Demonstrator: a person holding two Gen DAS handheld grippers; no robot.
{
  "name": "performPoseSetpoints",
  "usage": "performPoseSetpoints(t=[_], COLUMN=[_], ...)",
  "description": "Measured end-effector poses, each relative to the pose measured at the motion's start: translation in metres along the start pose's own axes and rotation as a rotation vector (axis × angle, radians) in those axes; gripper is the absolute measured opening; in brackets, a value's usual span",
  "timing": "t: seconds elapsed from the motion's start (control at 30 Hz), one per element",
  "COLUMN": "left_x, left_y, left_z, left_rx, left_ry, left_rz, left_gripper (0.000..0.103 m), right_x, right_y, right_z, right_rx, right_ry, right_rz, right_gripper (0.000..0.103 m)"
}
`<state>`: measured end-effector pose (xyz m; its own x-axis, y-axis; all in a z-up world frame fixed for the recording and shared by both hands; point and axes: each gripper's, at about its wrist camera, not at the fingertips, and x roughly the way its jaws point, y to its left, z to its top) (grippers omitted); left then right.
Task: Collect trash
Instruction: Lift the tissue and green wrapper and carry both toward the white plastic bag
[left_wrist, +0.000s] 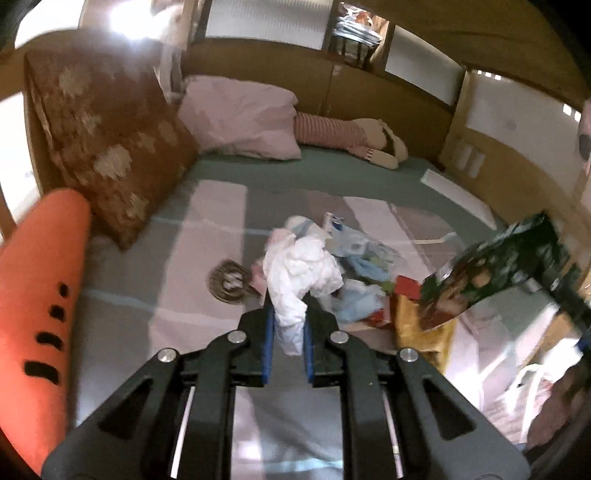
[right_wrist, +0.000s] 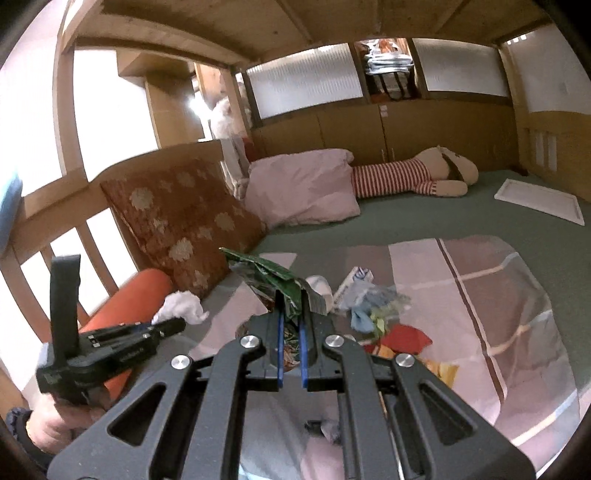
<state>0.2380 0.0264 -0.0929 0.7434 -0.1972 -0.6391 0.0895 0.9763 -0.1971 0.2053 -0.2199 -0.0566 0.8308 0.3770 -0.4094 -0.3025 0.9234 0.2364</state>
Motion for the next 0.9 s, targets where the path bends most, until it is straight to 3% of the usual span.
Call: performPoseSetpoints(t=[0.13, 0.37, 0.53, 0.9], left_x=[0.003, 0.000, 0.012, 0.013], left_y=[-0.005, -0.011, -0.005, -0.002], left_z=[0.003, -0.006, -0.011, -0.011], left_rx=[0.026, 0.073, 0.072, 0.062], left_ry=[-0.009, -0.003, 0.047, 0.035], left_rz=[0.056, 0.054, 0.076, 0.080], left_gripper=[0.015, 0.015, 0.015, 0.015], right_x=[0.002, 0.009, 0.018, 0.026], right_y=[0.006, 0.008, 0.010, 0.017], right_z=[-0.003, -0.008, -0.009, -0.016], right_rx=[-0.018, -0.025, -0.024, -0.053], right_ry=[0.011, 0.024, 0.042, 0.070], right_rz=[-0.005, -0.017, -0.008, 0.000], right_gripper=[0.007, 0.007, 0.007, 0.007])
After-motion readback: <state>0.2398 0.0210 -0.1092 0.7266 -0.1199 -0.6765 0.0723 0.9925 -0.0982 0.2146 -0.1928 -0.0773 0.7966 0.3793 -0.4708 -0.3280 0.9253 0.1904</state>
